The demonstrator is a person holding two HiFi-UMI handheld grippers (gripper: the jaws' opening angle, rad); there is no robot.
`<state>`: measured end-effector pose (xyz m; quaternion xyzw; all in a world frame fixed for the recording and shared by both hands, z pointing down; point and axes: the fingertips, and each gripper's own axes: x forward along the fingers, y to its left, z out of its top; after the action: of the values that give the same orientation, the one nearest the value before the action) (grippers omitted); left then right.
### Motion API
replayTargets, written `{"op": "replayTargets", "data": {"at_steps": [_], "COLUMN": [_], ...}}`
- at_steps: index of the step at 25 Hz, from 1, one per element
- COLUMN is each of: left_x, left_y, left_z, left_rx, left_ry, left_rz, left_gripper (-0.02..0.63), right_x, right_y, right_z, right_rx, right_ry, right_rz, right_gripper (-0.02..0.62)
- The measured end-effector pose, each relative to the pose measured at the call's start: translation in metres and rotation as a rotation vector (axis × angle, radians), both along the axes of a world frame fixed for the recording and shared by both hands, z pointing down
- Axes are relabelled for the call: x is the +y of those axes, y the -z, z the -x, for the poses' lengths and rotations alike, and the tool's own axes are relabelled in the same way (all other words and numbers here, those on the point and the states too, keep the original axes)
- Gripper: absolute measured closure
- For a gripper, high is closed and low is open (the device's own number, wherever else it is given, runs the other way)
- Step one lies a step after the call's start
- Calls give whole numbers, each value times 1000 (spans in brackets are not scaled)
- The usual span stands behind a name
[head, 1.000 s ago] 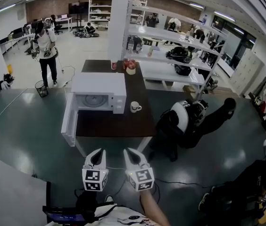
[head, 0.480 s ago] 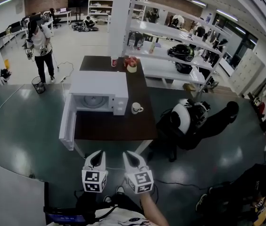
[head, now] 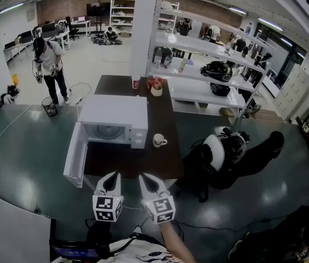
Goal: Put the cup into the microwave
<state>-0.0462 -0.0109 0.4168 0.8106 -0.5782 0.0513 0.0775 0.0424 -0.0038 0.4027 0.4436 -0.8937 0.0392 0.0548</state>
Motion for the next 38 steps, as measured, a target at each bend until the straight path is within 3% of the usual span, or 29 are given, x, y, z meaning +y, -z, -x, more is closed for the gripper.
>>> {"op": "replayTargets", "data": {"at_steps": [17,29,38], "left_x": [-55,-124,-187], "left_y": [1,1,1], "left_z": [-33,-8,5], "left_rx": [6,15,9], "left_ry": [12,-2,-59], "left_rz": [11,16,22], "left_gripper": [607,607,607], "right_x": [-54,-118,-180], "right_y": [-5,-7,0], "right_z": [-18,14,31], "right_rx": [-12,18,6], "right_ry": [59,84,43], "right_rz": [30,31,20], "right_gripper": [594,594,594]}}
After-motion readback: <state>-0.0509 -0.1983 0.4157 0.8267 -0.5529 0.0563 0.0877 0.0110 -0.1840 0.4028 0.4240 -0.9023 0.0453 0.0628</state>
